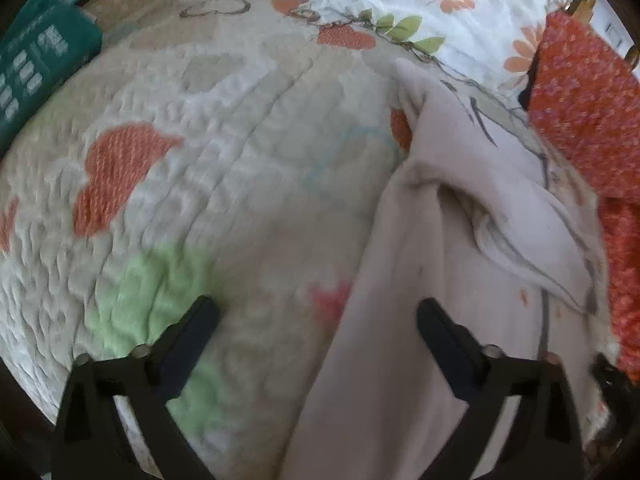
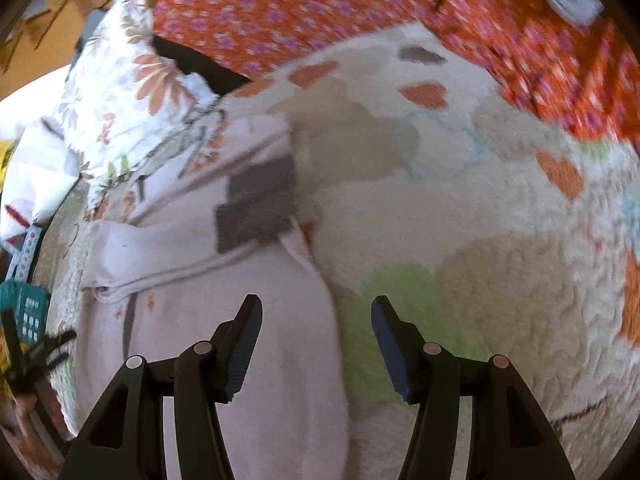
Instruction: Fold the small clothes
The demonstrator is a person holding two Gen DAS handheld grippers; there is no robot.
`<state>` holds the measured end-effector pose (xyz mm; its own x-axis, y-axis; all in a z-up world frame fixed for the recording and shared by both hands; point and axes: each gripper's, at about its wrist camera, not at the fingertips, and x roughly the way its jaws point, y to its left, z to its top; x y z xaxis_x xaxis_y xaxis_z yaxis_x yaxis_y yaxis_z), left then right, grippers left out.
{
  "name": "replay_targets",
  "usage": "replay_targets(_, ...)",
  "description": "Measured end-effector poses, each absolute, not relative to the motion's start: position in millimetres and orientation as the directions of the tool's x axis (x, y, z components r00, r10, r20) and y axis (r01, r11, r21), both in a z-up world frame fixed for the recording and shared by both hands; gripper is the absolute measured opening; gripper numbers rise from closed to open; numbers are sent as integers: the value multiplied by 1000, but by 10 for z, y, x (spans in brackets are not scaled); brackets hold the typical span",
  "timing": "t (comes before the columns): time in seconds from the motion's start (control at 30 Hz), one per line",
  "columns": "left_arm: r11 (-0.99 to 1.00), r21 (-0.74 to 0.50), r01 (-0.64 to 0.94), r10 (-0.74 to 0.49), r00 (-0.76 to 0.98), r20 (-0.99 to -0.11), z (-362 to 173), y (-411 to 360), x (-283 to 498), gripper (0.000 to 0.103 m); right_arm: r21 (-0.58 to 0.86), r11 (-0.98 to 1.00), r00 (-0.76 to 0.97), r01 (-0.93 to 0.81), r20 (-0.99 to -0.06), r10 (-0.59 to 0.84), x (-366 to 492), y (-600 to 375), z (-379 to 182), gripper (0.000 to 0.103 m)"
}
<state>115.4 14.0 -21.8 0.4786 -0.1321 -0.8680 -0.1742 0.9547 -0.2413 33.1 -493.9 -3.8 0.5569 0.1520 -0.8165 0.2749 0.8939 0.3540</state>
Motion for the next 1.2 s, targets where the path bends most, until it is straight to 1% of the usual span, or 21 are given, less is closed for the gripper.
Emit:
replay_targets(0.03,959,-238,-157,-135,485,-864,-209,148,1085,81,380,882,537,279,-823,185,307,-4965,-107,62)
replay_targets(0.07,959,-248,-138,-153,484,-861,-207,164,1012,77,412,867,529,281,-820,218,261,-4987,-173,62)
replay_targets(0.1,953,-277,-123,-185,489,-852,-209,189,920,77,438,856,560,274,-796,228,161,-4998,-167,62)
replay_targets(0.13,943,-315,-107,-224,497,-839,-215,217,813,74,466,843,567,268,-784,254,102,-5002,-172,63)
replay_targets(0.17,935,-342,-96,-253,496,-830,-227,232,746,70,522,814,584,256,-754,301,5,-5020,-188,65)
replay_targets(0.2,919,-385,-82,-297,496,-816,-245,247,646,69,577,780,600,242,-721,347,-76,-5036,-210,65)
replay_targets(0.3,875,-481,-58,-397,485,-780,-295,248,465,67,811,549,582,201,-550,599,-302,-5037,-491,65)
replay_targets(0.33,852,-520,-52,-437,474,-764,-326,242,398,67,842,502,584,197,-512,629,-386,-5017,-559,64)
replay_targets(0.37,829,-556,-50,-476,460,-750,-366,217,332,65,847,497,587,189,-503,634,-447,-4997,-569,63)
replay_targets(0.43,812,-582,-45,-507,441,-741,-425,178,238,65,851,498,571,166,-495,655,-550,-4913,-570,63)
replay_targets(0.53,822,-569,-26,-502,440,-745,-454,97,98,65,853,501,549,147,-492,676,-693,-4775,-622,63)
replay_targets(0.63,780,-624,-39,-559,403,-724,-567,82,-35,57,855,502,536,133,-488,689,-809,-4676,-640,63)
replay_targets(0.73,767,-638,-67,-565,401,-721,-658,116,-157,50,850,512,519,123,-494,697,-884,-4602,-665,63)
replay_targets(0.83,733,-672,-105,-588,398,-704,-729,196,-278,50,837,535,515,113,-510,689,-946,-4537,-654,63)
replay_targets(0.97,700,-694,-166,-610,367,-703,-904,203,-393,50,830,547,506,109,-520,688,-998,-4483,-656,63)
replay_targets(1.0,706,-688,-164,-607,360,-709,-926,175,-415,50,828,550,502,107,-523,689,-1015,-4459,-656,63)
replay_targets(1.03,713,-682,-162,-604,353,-715,-936,155,-421,54,826,554,497,105,-526,690,-1031,-4433,-655,63)
replay_targets(1.07,718,-678,-160,-603,344,-720,-955,116,-420,62,824,558,492,103,-530,691,-1049,-4408,-659,63)
replay_targets(1.13,717,-679,-159,-605,343,-719,-973,88,-428,67,814,572,482,100,-543,688,-1102,-4340,-672,63)
replay_targets(1.2,730,-665,-155,-591,347,-729,-951,50,-415,67,794,600,485,100,-566,667,-1150,-4269,-677,61)
